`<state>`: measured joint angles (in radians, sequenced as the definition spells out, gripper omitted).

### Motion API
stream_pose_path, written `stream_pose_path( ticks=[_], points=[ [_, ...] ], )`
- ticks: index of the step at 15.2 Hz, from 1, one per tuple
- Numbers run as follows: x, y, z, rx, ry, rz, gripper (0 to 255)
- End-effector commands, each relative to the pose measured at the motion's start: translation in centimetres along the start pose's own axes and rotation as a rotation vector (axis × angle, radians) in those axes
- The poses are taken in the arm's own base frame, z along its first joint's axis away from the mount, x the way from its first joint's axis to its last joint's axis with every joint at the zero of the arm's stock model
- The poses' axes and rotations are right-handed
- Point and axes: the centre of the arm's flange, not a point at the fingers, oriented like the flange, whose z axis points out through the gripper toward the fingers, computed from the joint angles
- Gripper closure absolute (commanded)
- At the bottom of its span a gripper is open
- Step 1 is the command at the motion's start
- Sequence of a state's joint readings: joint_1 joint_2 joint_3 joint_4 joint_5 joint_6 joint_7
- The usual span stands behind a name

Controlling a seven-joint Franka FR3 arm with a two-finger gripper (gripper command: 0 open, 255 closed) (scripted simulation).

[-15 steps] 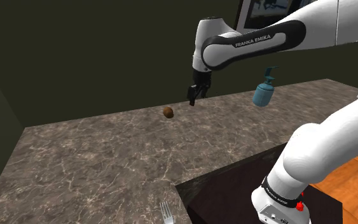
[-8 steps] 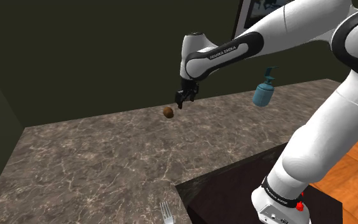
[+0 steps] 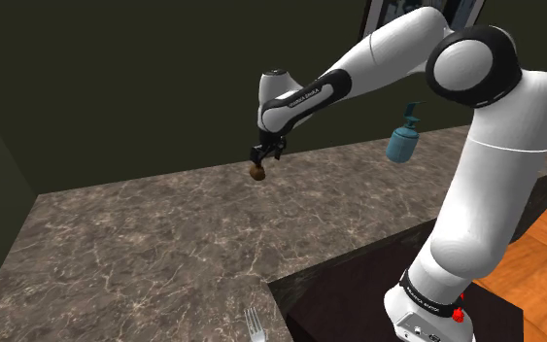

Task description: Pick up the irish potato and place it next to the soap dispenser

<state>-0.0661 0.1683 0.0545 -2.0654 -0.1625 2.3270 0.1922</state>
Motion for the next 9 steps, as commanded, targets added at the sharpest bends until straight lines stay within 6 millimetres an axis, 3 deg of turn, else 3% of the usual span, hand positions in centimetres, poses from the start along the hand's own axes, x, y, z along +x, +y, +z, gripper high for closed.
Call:
stream_pose_path(
  ticks=[1, 4, 9],
  points=[
    [1.7, 0.2, 1.9, -0.003, 0.005, 0.02, 0],
    [4.6, 0.5, 4.5, -0.006, 0.013, 0.049, 0],
    [4.9, 0.5, 6.9, -0.007, 0.014, 0.052, 0]
  ],
)
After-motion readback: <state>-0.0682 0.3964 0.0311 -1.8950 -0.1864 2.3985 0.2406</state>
